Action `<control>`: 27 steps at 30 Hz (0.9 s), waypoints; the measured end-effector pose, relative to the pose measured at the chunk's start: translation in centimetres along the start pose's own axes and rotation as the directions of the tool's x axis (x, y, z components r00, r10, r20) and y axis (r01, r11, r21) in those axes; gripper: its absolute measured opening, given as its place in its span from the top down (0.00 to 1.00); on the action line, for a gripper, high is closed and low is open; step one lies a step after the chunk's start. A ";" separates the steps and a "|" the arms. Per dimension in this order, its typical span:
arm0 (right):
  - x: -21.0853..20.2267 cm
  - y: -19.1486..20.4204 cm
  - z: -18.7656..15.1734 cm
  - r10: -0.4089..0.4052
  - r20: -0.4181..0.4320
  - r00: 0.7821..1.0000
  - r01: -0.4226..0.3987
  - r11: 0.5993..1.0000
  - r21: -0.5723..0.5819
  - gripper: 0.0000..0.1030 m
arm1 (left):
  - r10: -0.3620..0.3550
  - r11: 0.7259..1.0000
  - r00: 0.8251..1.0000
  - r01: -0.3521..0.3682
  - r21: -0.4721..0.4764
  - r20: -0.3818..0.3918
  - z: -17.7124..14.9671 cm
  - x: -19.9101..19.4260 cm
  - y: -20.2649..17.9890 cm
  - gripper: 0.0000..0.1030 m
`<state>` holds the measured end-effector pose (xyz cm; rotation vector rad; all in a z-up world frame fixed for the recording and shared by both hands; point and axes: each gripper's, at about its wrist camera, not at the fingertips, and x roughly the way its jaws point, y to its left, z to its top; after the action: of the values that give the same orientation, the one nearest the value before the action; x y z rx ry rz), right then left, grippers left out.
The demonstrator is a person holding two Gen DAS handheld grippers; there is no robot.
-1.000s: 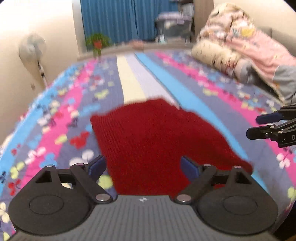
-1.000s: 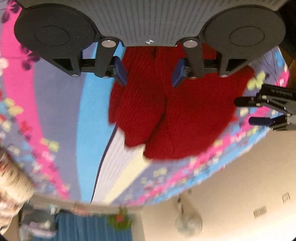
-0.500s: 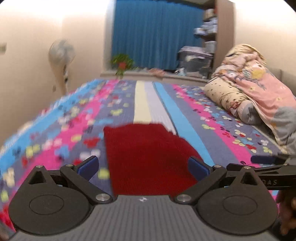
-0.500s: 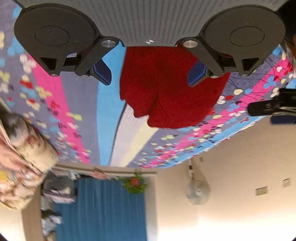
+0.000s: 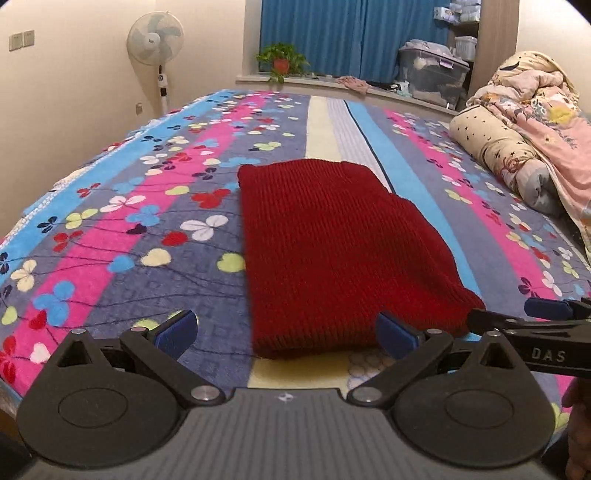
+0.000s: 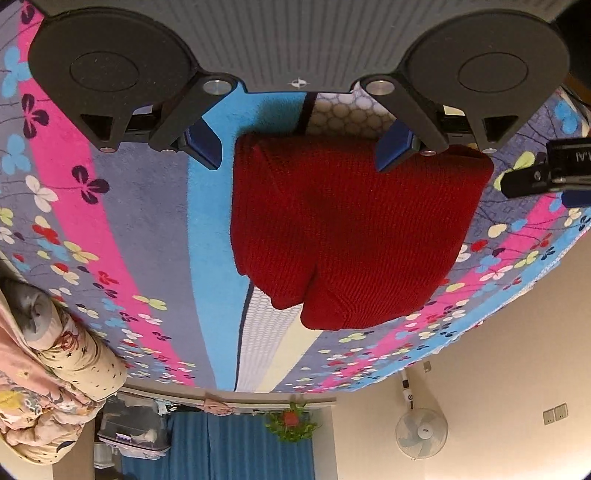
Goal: Fold small clothes
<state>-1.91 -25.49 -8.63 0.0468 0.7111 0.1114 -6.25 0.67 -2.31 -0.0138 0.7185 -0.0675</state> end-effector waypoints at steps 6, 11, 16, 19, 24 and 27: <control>0.4 0.4 0.1 0.000 -0.008 1.000 0.000 1.000 -0.011 0.11 | -0.003 1.000 1.000 0.003 -0.014 -0.002 0.1 0.7 0.0 0.00; 0.3 0.3 0.1 -0.010 -0.009 1.000 0.010 1.000 -0.008 0.11 | -0.007 1.000 1.000 0.007 -0.007 0.005 0.1 0.5 -0.4 0.00; 0.2 0.0 0.1 -0.011 -0.011 1.000 0.011 1.000 -0.001 0.11 | -0.003 1.000 1.000 0.003 0.002 0.007 0.0 0.5 -0.6 0.00; 0.2 0.1 0.2 -0.007 -0.007 1.000 0.007 1.000 -0.004 0.11 | -0.001 1.000 1.000 0.001 0.004 0.008 0.0 0.5 -0.6 0.00; 0.1 0.1 0.1 -0.008 -0.006 1.000 0.008 1.000 -0.006 0.11 | -0.002 1.000 1.000 0.002 0.003 0.007 0.0 0.5 -0.6 0.00; 0.1 0.1 0.1 -0.008 -0.005 1.000 0.008 1.000 -0.008 0.11 | -0.004 1.000 1.000 0.004 0.001 0.009 0.0 0.5 -0.6 0.00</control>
<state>-1.76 -25.41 -8.62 0.0365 0.7157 0.1069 -5.94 0.00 -2.65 -0.0144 0.7091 -0.0717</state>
